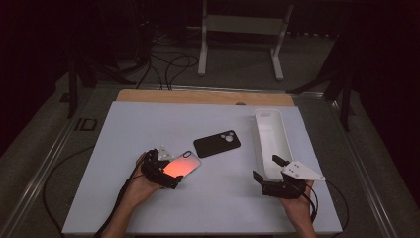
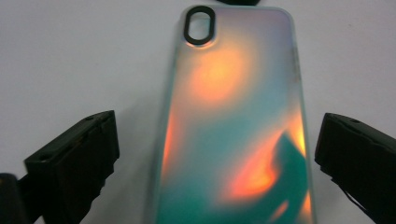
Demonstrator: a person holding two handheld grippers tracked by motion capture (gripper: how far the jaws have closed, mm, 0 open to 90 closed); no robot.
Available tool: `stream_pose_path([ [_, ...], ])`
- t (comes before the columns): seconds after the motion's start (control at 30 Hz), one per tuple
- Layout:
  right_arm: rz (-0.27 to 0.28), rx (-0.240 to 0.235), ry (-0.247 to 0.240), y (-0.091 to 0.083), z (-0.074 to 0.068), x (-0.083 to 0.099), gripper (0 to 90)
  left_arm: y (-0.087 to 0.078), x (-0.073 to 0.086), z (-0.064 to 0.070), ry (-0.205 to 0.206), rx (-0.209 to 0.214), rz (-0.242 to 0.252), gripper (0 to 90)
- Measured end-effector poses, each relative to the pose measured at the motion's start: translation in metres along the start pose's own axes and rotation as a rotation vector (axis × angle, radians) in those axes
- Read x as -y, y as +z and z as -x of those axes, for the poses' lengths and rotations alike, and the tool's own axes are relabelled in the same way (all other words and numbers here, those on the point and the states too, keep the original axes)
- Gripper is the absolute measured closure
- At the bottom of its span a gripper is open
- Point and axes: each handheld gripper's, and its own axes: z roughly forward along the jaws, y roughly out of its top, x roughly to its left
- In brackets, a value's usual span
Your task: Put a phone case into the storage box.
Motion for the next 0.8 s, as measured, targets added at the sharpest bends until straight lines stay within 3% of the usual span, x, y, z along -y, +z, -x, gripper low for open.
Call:
stream_pose_path([
  [0.8, -0.005, -0.001, 0.0, 0.0013, -0.0013, 0.0003, 9.6, 0.0091, 0.0037, 0.0047, -0.007, 0.02, -0.078, 3.9],
])
